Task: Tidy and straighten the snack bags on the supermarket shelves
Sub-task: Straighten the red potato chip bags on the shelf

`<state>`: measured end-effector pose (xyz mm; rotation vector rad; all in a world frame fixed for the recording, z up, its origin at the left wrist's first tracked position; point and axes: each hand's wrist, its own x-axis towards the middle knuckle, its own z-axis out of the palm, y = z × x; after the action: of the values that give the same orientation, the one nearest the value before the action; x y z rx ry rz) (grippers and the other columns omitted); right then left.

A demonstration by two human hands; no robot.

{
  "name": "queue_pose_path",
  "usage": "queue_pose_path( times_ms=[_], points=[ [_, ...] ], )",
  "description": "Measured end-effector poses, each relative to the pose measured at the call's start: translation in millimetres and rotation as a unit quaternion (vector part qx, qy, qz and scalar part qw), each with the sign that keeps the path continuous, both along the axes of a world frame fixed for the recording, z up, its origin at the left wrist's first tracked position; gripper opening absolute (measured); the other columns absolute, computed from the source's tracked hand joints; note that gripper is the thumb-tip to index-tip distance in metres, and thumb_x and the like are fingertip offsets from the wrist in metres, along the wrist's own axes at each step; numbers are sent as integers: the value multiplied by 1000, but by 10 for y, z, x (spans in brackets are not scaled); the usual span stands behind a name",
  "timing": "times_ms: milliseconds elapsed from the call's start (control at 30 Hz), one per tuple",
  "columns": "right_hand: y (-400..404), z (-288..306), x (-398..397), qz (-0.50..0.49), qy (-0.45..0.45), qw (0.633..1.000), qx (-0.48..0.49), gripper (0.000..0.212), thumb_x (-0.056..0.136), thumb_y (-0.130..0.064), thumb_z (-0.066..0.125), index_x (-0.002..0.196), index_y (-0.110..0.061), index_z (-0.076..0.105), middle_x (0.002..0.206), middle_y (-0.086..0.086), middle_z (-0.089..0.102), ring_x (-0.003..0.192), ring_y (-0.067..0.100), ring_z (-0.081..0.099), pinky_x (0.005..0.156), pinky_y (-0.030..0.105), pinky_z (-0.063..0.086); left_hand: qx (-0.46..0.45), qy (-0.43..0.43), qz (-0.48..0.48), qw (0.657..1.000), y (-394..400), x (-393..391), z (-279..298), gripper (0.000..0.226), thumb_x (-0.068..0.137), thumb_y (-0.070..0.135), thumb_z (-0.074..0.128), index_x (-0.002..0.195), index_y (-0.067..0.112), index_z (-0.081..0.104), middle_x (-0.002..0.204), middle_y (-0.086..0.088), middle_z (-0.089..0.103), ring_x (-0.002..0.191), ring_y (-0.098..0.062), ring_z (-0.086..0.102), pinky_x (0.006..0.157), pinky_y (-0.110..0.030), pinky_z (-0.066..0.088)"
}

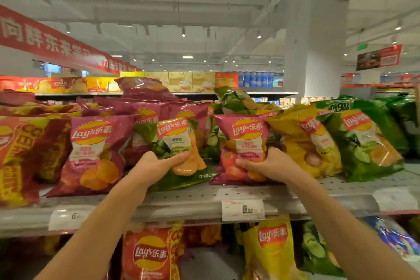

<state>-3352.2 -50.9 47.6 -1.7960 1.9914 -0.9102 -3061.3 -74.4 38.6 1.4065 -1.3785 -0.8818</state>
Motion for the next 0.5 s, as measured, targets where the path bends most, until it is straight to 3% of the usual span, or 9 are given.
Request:
queue_pose_path(
  times_ms=[100, 167, 300, 367, 433, 500],
  points=[
    [-123, -26, 37, 28, -45, 999, 8, 86, 61, -69, 84, 129, -22, 61, 122, 2, 68, 111, 24, 64, 99, 41, 55, -22, 53, -42, 997, 34, 32, 1, 59, 47, 43, 90, 99, 26, 70, 92, 8, 78, 87, -11, 73, 75, -27, 57],
    [-140, -46, 66, 56, -67, 996, -1, 84, 62, -59, 89, 132, -23, 59, 125, 1, 67, 113, 23, 64, 99, 39, 54, -42, 67, -44, 996, 77, 27, -16, 60, 46, 39, 91, 100, 25, 69, 88, 11, 78, 85, -8, 74, 71, -24, 56],
    [-132, -89, 83, 104, -88, 988, -68, 46, 63, -44, 94, 93, -39, 59, 103, -15, 70, 83, -6, 61, 64, 8, 48, -65, 80, -26, 994, 156, 45, -47, 66, 51, 34, 92, 110, 24, 64, 100, 7, 76, 95, -13, 72, 81, -30, 58],
    [-98, -91, 119, 103, -72, 987, -99, 50, 64, -46, 94, 98, -39, 57, 104, -14, 69, 87, -1, 63, 72, 16, 54, -80, 93, -3, 992, 184, 53, -65, 76, 54, 33, 93, 121, 21, 58, 109, 4, 73, 102, -16, 69, 90, -36, 56],
    [-21, -80, 170, 94, -39, 986, -133, 69, 66, -51, 91, 122, -31, 55, 116, -9, 69, 104, 13, 66, 90, 37, 57, -92, 88, 20, 992, 205, 42, -69, 85, 61, 32, 93, 133, 22, 50, 117, 4, 68, 107, -17, 65, 99, -42, 53],
    [59, -71, 208, 81, 6, 980, -184, 80, 68, -58, 86, 132, -27, 50, 122, -6, 69, 110, 19, 66, 91, 45, 57, -104, 79, 32, 991, 206, 25, -65, 89, 65, 31, 92, 140, 22, 44, 116, 7, 64, 108, -16, 62, 100, -40, 51]
  ],
)
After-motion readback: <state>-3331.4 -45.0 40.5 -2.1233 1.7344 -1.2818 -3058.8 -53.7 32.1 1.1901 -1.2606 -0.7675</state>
